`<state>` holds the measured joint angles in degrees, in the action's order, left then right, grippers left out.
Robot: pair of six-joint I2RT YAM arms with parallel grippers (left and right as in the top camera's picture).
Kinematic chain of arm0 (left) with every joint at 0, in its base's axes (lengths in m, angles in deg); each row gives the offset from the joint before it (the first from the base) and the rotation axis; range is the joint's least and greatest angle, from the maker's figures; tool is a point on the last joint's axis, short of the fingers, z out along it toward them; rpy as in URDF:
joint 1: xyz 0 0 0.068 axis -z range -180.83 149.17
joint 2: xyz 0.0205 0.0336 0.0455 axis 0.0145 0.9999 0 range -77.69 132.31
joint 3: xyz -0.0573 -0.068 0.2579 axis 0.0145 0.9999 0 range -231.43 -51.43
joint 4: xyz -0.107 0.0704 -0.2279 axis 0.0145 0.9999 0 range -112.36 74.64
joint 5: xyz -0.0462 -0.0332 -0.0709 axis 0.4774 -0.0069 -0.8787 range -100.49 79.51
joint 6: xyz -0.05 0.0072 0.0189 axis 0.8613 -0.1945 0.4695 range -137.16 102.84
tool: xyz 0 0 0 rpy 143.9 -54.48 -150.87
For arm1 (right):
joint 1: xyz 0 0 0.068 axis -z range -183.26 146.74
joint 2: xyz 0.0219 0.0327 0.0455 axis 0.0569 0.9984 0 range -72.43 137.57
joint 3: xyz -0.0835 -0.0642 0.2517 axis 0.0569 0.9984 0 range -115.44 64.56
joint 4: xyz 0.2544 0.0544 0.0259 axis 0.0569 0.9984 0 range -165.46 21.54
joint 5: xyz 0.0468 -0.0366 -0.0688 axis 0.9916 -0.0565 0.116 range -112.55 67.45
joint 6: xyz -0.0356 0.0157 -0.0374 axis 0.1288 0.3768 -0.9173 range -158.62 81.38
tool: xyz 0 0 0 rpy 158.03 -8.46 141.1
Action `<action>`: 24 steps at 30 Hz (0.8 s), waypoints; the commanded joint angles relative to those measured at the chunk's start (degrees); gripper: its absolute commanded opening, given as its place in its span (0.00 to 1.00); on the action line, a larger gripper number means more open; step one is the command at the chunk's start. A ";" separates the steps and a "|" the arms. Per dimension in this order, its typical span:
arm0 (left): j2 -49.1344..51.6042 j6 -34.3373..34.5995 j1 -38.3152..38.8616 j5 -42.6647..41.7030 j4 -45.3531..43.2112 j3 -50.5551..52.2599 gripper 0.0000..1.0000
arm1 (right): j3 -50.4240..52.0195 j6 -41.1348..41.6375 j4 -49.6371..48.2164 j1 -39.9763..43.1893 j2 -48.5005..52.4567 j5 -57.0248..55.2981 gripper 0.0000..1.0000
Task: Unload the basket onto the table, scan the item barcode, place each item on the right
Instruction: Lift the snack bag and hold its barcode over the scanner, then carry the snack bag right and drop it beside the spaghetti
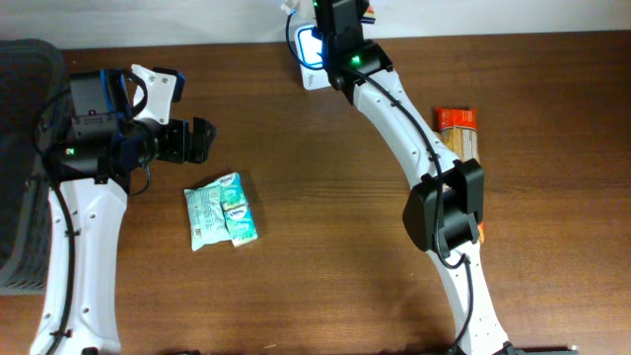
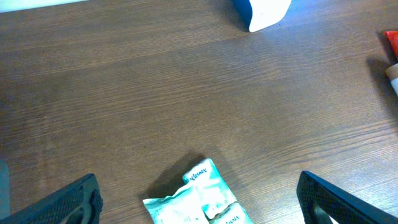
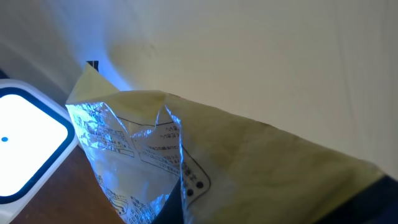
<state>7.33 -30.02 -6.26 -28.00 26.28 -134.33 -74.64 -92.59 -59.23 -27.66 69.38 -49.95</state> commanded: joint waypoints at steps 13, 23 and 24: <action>-0.81 -0.94 -0.11 -0.07 0.04 -0.79 0.99 | 0.13 5.40 2.40 -1.49 -4.13 -5.53 0.04; -0.81 -0.94 -0.11 -0.07 0.04 -0.79 0.99 | 0.13 52.61 56.41 5.01 -35.98 19.69 0.04; -0.81 -0.94 -0.11 -0.04 0.04 -0.79 0.99 | 0.13 55.06 63.95 8.46 -37.31 23.76 0.04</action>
<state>7.31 -30.04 -6.26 -28.00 26.30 -134.39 -74.09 -49.60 -3.78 -24.63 34.30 -36.20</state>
